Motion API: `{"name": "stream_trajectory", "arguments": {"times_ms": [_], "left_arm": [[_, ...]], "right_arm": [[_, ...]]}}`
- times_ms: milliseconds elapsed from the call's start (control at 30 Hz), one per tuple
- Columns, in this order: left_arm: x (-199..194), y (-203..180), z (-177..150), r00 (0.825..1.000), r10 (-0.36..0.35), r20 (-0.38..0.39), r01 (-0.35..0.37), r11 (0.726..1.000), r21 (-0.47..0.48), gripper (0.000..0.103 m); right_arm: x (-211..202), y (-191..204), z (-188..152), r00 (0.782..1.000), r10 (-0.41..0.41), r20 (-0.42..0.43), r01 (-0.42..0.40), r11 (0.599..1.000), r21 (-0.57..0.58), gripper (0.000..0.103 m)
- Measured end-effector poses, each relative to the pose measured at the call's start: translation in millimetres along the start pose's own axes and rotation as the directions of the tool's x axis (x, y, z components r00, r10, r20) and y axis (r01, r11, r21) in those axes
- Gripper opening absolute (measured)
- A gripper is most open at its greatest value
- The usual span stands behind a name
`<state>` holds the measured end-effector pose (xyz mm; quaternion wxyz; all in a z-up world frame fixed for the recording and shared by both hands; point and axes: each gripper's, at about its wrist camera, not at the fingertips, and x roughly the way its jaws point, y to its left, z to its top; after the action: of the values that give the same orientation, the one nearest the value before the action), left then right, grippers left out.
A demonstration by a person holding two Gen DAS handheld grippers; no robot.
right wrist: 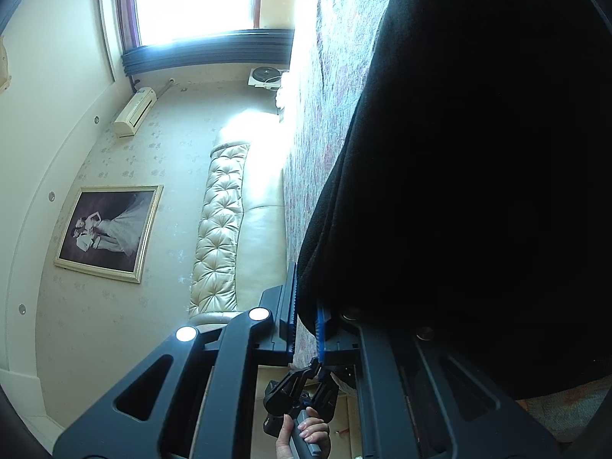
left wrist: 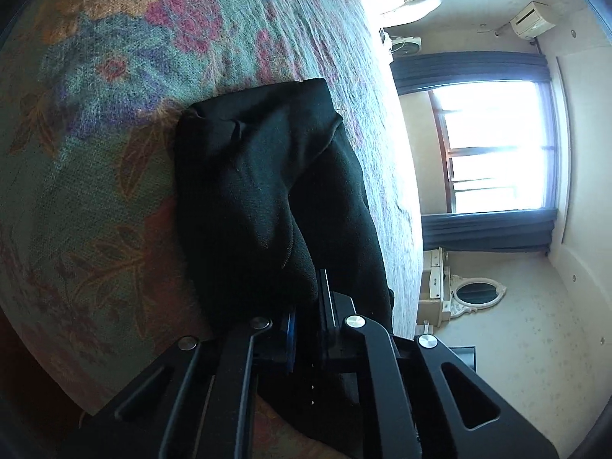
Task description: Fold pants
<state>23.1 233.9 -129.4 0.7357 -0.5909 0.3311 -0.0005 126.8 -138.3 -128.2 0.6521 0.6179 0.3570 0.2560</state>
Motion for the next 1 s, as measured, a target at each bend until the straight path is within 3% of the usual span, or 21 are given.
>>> {"name": "stream_trajectory", "arguments": {"times_ms": [233, 500, 667, 767, 867, 933, 1000], "left_arm": [[-23, -6, -3, 0.998, -0.059, 0.029, 0.058, 0.998, 0.036, 0.007], [-29, 14, -4, 0.999, -0.041, 0.034, 0.042, 0.999, -0.012, 0.007], [-30, 21, -6, 0.999, -0.009, 0.032, 0.008, 1.0, 0.012, 0.008], [-31, 36, -5, 0.999, -0.04, 0.011, 0.04, 0.999, -0.021, 0.009], [-37, 36, -8, 0.999, -0.041, 0.003, 0.041, 0.999, -0.005, 0.012], [-43, 27, -8, 1.0, -0.005, 0.001, 0.005, 0.998, 0.064, 0.013], [-53, 14, -16, 0.998, 0.055, 0.005, -0.055, 0.985, 0.164, 0.02]], "right_arm": [[-14, 3, -17, 0.999, -0.037, -0.026, 0.035, 0.997, -0.064, 0.007], [-26, -29, -40, 0.991, -0.107, -0.079, 0.104, 0.994, -0.032, 0.007], [-28, -42, -45, 0.985, -0.153, -0.086, 0.151, 0.988, -0.026, 0.007], [-30, -51, -45, 0.986, -0.128, -0.103, 0.132, 0.991, 0.032, 0.008], [-44, -42, -43, 0.985, -0.134, -0.106, 0.135, 0.991, 0.011, 0.026], [-61, -29, -39, 0.983, -0.157, -0.092, 0.155, 0.987, -0.03, 0.05], [-86, -17, -27, 0.981, -0.189, -0.046, 0.186, 0.98, -0.067, 0.059]]}}
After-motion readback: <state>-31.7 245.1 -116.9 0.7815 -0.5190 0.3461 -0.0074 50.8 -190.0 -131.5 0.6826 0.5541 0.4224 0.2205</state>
